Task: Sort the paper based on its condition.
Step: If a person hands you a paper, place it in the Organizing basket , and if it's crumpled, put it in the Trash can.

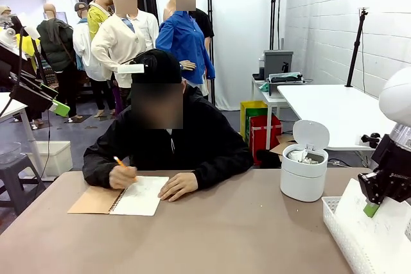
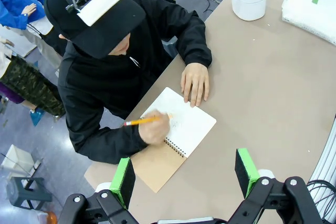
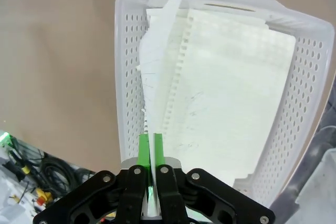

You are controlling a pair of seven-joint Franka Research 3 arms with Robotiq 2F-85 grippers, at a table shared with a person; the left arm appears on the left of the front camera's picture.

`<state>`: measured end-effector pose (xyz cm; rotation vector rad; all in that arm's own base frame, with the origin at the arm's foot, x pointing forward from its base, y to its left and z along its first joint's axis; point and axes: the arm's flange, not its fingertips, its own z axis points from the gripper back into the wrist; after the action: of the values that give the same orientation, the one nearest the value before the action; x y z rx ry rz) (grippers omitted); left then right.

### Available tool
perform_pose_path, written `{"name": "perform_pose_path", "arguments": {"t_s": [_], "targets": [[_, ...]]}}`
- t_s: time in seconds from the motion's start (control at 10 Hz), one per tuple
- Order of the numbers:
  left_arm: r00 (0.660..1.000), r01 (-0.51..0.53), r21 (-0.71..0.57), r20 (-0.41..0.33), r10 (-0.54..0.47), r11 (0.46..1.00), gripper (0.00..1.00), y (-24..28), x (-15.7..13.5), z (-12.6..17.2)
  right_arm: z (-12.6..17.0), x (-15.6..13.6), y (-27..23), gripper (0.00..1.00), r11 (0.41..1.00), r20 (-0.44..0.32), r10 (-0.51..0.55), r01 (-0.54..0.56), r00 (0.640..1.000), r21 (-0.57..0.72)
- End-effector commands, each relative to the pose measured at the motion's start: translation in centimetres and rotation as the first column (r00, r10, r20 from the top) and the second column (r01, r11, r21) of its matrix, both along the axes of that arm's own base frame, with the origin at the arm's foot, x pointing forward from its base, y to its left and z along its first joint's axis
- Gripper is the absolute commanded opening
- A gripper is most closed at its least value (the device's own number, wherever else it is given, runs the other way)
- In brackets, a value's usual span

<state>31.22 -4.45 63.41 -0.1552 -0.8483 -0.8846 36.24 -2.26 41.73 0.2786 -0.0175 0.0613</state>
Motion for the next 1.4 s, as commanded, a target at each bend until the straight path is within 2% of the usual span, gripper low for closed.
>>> {"name": "perform_pose_path", "arguments": {"t_s": [0.0, 0.3, 0.4, 0.6, 0.8, 1.1, 1.3], "targets": [[1.0, -0.014, 0.003, 0.002, 0.014, 1.0, 1.0, 0.0, 0.0, 0.0, -4.2, -4.8, 0.4, 0.28, 1.0, 0.012, -0.009, 0.009, 1.0, -0.018], [1.0, -0.014, 0.003, 0.002, 0.014, 1.0, 1.0, 0.0, 0.0, 0.0, -3.6, -4.7, 0.1, 0.86, 0.999, 0.037, 0.01, -0.008, 0.999, -0.053], [1.0, -0.014, 0.003, 0.002, 0.014, 1.0, 1.0, 0.0, 0.0, 0.0, -3.2, -4.5, -0.1, 1.0, 0.998, 0.055, 0.017, -0.014, 0.998, -0.069], [1.0, -0.014, 0.003, 0.002, 0.014, 1.0, 1.0, 0.0, 0.0, 0.0, -2.3, -3.9, -0.5, 1.0, 0.995, 0.097, 0.02, -0.011, 0.995, -0.098], [1.0, -0.014, 0.003, 0.002, 0.014, 1.0, 1.0, 0.0, 0.0, 0.0, -1.1, -3.5, -1.0, 1.0, 0.988, 0.054, 0.057, -0.049, 0.997, -0.149], [1.0, -0.014, 0.003, 0.002, 0.014, 1.0, 1.0, 0.0, 0.0, 0.0, 0.0, -2.7, -1.5, 1.0, 0.983, 0.081, 0.045, -0.03, 0.996, -0.181], [1.0, -0.014, 0.003, 0.002, 0.014, 1.0, 1.0, 0.0, 0.0, 0.0, 1.3, -2.2, -1.5, 1.0, 0.981, 0.091, 0.082, -0.064, 0.992, -0.185]]}}
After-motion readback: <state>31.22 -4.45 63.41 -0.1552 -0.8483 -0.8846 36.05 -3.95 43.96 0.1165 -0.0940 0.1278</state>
